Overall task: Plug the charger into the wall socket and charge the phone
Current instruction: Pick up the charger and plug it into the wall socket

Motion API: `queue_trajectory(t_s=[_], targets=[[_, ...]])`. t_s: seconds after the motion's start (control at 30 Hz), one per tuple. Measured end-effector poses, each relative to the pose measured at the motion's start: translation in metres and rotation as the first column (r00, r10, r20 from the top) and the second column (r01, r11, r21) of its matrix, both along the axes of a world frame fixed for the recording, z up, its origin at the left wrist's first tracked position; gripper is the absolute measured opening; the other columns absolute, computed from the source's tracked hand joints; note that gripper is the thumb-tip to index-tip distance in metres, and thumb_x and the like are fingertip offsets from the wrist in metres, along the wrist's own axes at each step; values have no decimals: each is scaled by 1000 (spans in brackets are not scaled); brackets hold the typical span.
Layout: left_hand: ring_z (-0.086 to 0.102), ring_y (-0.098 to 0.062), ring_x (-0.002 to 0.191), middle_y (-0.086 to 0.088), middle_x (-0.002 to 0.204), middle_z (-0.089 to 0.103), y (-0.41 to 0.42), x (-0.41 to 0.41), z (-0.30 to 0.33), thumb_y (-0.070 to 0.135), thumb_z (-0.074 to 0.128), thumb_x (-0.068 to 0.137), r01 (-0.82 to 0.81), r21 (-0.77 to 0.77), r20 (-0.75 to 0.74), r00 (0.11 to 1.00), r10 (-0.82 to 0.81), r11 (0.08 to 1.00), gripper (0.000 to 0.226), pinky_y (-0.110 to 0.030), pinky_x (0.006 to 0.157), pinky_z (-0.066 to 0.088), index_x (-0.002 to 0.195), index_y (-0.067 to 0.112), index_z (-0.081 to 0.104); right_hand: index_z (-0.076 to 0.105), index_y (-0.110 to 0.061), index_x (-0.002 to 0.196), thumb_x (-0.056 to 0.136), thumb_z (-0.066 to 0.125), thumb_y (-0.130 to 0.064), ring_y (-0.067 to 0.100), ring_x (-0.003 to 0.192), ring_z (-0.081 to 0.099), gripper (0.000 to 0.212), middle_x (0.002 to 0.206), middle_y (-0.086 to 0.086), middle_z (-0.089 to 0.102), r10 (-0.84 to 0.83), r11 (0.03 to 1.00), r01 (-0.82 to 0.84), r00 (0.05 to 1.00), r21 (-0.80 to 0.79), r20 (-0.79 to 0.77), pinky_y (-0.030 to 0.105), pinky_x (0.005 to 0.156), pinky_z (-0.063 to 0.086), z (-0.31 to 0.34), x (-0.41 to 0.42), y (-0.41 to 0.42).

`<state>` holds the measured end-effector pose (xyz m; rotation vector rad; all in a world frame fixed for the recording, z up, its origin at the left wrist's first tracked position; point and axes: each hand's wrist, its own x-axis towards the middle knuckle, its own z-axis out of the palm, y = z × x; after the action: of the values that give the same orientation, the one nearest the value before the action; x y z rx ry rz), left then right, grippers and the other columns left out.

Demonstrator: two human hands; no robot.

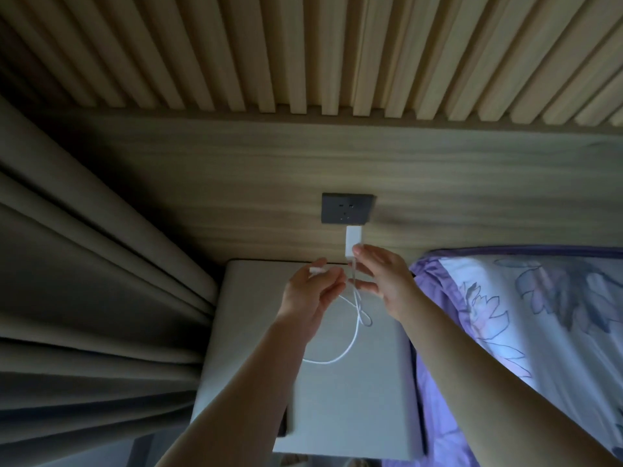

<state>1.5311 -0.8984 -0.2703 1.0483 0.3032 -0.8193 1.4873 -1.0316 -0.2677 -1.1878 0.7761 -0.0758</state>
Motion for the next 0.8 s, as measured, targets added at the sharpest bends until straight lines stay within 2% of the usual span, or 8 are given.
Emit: queue_trajectory(t_s=[0.1, 0.2, 0.33, 0.4, 0.43, 0.53, 0.67, 0.8], targets=[[70, -11, 67, -5, 70, 72, 3, 4, 0, -4, 51, 91, -22, -40, -1, 1000, 22, 999, 16, -23, 69, 60, 85, 6, 62, 65, -19, 86, 84, 66, -25, 13, 89, 61, 7, 91, 4, 64, -19, 999, 20, 1000, 25, -15, 34, 67, 60, -3, 10, 0], [65, -9, 72, 4, 68, 73, 4, 5, -2, 8, 55, 92, 9, 62, 12, 1000, -10, 998, 16, -23, 73, 52, 81, 14, 65, 65, -18, 83, 85, 66, -26, 17, 86, 60, 9, 88, 7, 62, -52, 998, 53, 998, 41, -29, 38, 76, 56, -5, 18, 1], [63, -15, 77, -1, 76, 67, 0, 4, -2, 14, 51, 94, -3, 48, -25, 1000, 4, 999, 15, -30, 80, 52, 91, 17, 65, 63, -12, 69, 87, 62, -27, 17, 75, 56, 22, 76, 6, 61, -66, 998, 65, 996, -18, -56, 28, 68, 46, -5, 28, 2], [64, -16, 78, -3, 76, 64, -1, 4, 0, 15, 48, 97, -19, 16, -40, 999, 20, 1000, 16, -34, 84, 51, 96, 17, 64, 65, -3, 74, 86, 62, -26, 19, 81, 58, 27, 80, 7, 63, -60, 998, 58, 996, -34, -59, 31, 71, 46, -5, 31, 1], [63, -16, 78, -3, 75, 62, -2, 4, 0, 15, 47, 97, -20, 14, -38, 999, 21, 1000, 17, -36, 85, 51, 97, 17, 64, 66, -6, 75, 86, 62, -26, 21, 85, 59, 23, 84, 9, 65, -58, 998, 56, 997, -30, -59, 31, 73, 46, -5, 31, 1], [61, -16, 76, -3, 74, 58, -2, 4, -2, 17, 46, 98, -28, 24, -40, 999, 29, 999, 18, -37, 82, 53, 103, 16, 63, 65, -17, 79, 89, 60, -25, 23, 89, 61, 14, 89, 10, 66, -76, 997, 77, 997, 27, -28, 26, 73, 49, -3, 32, 5], [60, -15, 71, 0, 68, 56, 1, 6, -3, 20, 52, 96, -48, 65, -52, 997, 52, 997, 15, -34, 73, 54, 100, 17, 66, 62, -14, 86, 91, 57, -24, 24, 93, 63, 12, 92, 12, 66, -112, 992, 111, 994, 63, 9, 25, 75, 51, -1, 33, 10], [55, -13, 64, 1, 66, 50, 5, 8, -5, 20, 50, 96, -80, 85, -71, 994, 86, 993, 17, -31, 69, 53, 105, 16, 65, 61, -16, 86, 92, 56, -25, 19, 87, 65, 12, 91, 10, 67, -126, 990, 125, 992, 68, 13, 23, 69, 49, -1, 33, 11]])
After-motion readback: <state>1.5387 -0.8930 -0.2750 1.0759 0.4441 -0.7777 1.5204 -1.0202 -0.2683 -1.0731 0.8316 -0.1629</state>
